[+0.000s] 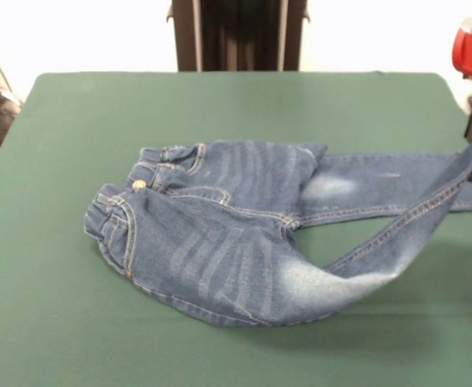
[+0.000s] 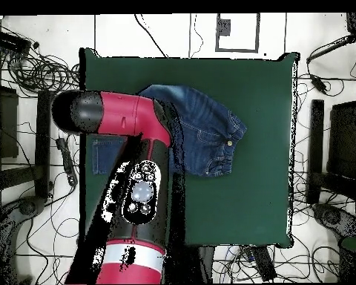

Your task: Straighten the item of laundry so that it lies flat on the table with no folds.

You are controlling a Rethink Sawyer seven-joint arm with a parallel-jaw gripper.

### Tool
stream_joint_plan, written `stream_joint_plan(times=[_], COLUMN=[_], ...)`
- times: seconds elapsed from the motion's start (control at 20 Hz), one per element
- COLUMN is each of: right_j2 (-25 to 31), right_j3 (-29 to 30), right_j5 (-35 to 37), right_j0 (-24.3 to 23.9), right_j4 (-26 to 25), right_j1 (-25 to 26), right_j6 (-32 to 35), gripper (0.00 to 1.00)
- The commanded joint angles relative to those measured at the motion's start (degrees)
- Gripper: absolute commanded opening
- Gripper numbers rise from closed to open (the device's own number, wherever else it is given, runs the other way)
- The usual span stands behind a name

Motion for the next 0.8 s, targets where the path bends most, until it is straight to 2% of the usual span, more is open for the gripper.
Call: stream_joint_plan(times=[0.05,0.4,0.7,0.75,0.8], right_j2=[-0.6,-2.6,-3.6,-3.9,-4.2], right_j3=[-5.6,-11.6,-12.5,-12.3,-12.3], right_j5=[9.0,7.4,7.9,8.0,8.2], right_j0=[2.3,3.0,3.3,3.6,3.7], right_j4=[0.7,0.0,-0.4,-0.3,-0.4], right_j1=[4.3,8.1,8.6,8.6,8.6], right_j6=[16.1,14.7,12.9,13.0,13.0], gripper=[0.00,0.00,0.00,1.00,1.00])
